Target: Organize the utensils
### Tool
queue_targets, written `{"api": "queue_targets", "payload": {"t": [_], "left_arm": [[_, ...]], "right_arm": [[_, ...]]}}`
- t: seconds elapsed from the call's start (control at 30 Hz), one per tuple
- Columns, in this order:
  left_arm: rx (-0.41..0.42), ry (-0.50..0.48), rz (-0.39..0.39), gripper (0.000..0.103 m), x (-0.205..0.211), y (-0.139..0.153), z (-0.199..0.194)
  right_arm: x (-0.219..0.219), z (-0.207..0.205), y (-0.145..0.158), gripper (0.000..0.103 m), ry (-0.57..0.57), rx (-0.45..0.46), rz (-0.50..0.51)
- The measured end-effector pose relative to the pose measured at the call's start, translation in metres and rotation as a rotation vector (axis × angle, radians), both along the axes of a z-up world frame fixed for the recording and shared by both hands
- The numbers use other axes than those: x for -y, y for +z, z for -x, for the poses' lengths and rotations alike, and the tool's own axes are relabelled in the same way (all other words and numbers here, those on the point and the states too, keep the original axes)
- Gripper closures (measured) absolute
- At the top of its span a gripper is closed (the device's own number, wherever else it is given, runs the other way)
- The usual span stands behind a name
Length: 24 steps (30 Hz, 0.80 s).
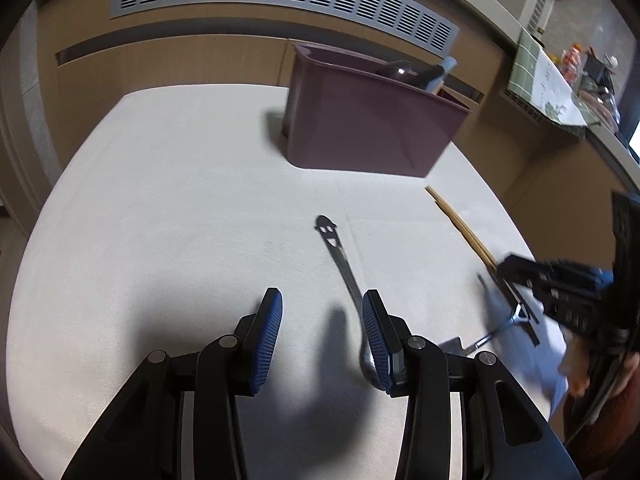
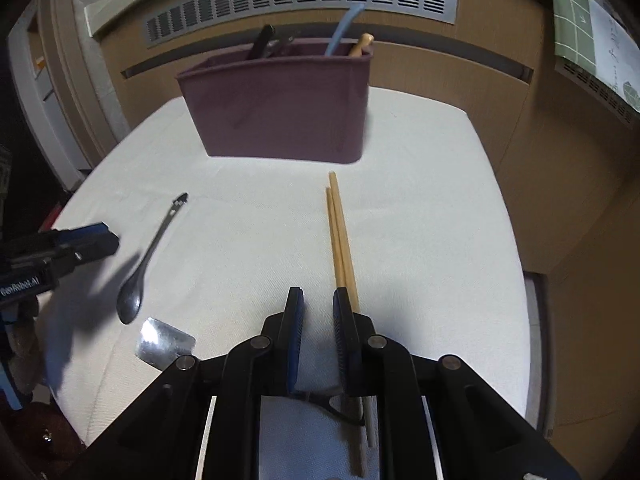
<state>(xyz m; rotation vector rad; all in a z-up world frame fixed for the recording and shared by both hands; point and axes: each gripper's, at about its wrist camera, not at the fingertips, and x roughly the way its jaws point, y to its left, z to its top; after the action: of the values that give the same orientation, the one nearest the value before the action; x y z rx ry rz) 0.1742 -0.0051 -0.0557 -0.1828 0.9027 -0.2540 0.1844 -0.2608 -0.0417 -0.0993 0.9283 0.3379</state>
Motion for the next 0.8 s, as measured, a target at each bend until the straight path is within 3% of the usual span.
{"api": "queue_targets", "payload": {"t": [0.17,0.37,0.5,0.8], "left_arm": [[0.000,-0.051,-0.024,0.060,0.012,0.000,0.003],[-0.008,-0.069,-0.036,0.060,0.018,-0.002,0.003],[-0.010,-0.091,-0.050,0.060,0.024,-0.002,0.004],[-0.021,-0.114,-0.078,0.060,0.029,-0.005,0.006]], "right_arm": [[0.006,-0.030,-0.014,0.088,-0.053,-0.039,0.043],[0.006,-0.033,-0.020,0.087,-0.007,-0.116,-0.061],[-0.011,-0.028,-0.021,0.087,0.005,-0.052,0.053],[0.008,-0.041,-0.017,0.086,-0.069,-0.115,-0.119]]}}
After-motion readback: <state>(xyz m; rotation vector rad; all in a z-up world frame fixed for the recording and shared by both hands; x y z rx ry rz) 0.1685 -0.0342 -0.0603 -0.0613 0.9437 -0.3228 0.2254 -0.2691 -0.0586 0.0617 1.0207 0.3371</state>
